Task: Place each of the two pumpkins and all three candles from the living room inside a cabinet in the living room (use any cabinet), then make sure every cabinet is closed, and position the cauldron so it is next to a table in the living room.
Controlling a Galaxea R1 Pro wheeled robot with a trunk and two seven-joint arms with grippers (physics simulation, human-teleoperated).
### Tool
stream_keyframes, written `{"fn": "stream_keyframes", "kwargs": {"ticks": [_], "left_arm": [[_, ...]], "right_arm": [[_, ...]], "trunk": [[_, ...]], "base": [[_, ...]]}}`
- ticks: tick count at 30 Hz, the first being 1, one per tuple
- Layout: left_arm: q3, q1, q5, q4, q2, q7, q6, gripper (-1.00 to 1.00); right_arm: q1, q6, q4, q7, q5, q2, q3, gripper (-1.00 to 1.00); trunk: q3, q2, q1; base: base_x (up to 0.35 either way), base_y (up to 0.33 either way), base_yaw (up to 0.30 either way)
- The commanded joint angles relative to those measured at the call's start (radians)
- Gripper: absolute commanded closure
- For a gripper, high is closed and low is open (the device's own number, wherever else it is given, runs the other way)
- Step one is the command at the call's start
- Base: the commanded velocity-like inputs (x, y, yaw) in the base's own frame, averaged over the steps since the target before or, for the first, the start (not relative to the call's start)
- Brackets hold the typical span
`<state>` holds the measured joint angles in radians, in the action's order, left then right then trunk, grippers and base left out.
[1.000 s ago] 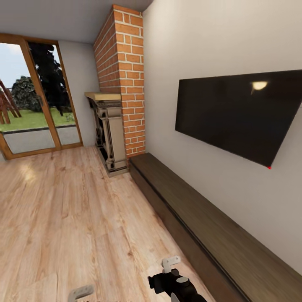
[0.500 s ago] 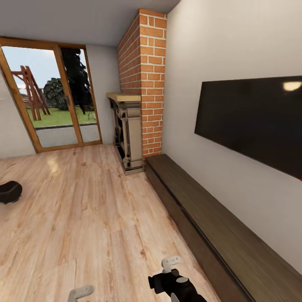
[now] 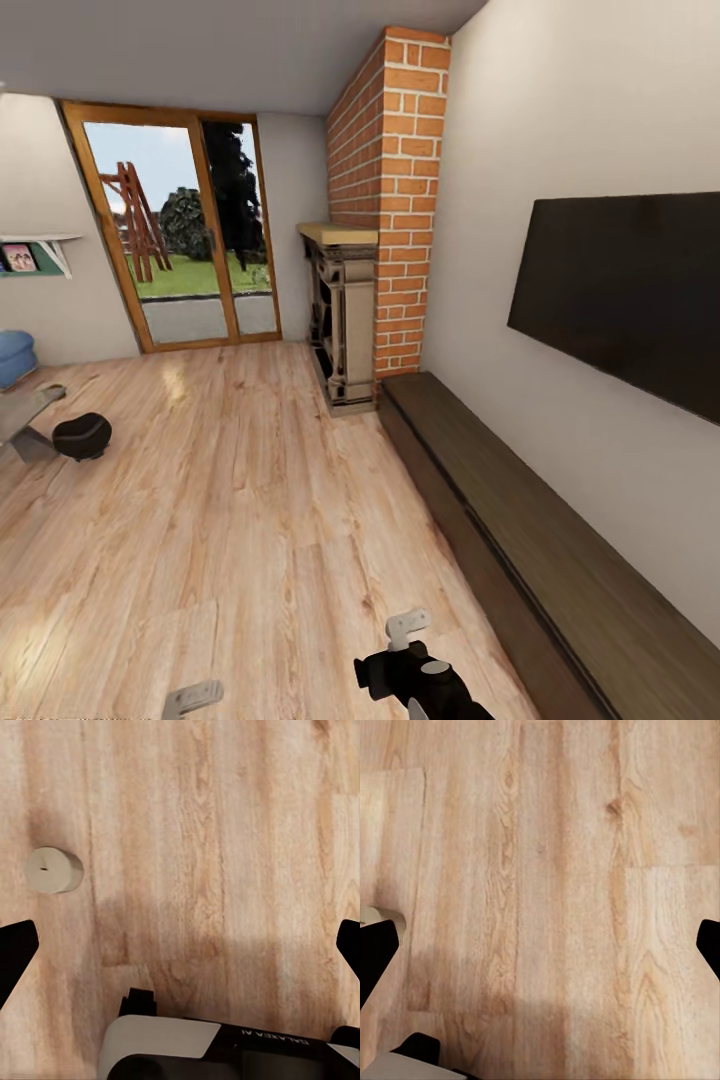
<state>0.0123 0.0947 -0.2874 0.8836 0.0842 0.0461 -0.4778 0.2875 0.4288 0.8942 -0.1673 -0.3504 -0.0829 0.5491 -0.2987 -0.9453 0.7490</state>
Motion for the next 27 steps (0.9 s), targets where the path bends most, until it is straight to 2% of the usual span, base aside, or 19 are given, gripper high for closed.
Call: {"fn": "stream_keyframes", "kwargs": {"ticks": [1,8,17,27], "left_arm": [[0.0,0.0,-0.01,0.002,0.0,0.005,-0.005,-1.0],[0.0,0.0,-0.01,0.002,0.0,0.006,-0.005,-1.0],[-0.001,0.0,-0.012,0.002,0.002,0.002,-0.002,-1.0],[-0.001,0.0,-0.011,0.002,0.002,-0.002,0.0,-1.0]], "right_arm": [[0.001,0.003,0.002,-0.009,-0.01,0.003,0.003,-1.0],[0.001,0.013,0.002,-0.008,-0.008,0.004,0.01,-1.0],[0.001,0.004,0.002,-0.009,-0.006,0.004,0.015,-1.0],[0.001,0.002,0.002,-0.009,-0.006,0.003,0.013,-1.0]], "trunk": [[0.002,0.006,-0.004],[0.024,0.055,-0.031],[0.024,0.055,-0.031],[0.024,0.055,-0.031]], "base": [[0.0,0.0,0.059],[0.0,0.0,0.02],[0.01,0.0,0.001],[0.244,-0.043,0.032]]}}
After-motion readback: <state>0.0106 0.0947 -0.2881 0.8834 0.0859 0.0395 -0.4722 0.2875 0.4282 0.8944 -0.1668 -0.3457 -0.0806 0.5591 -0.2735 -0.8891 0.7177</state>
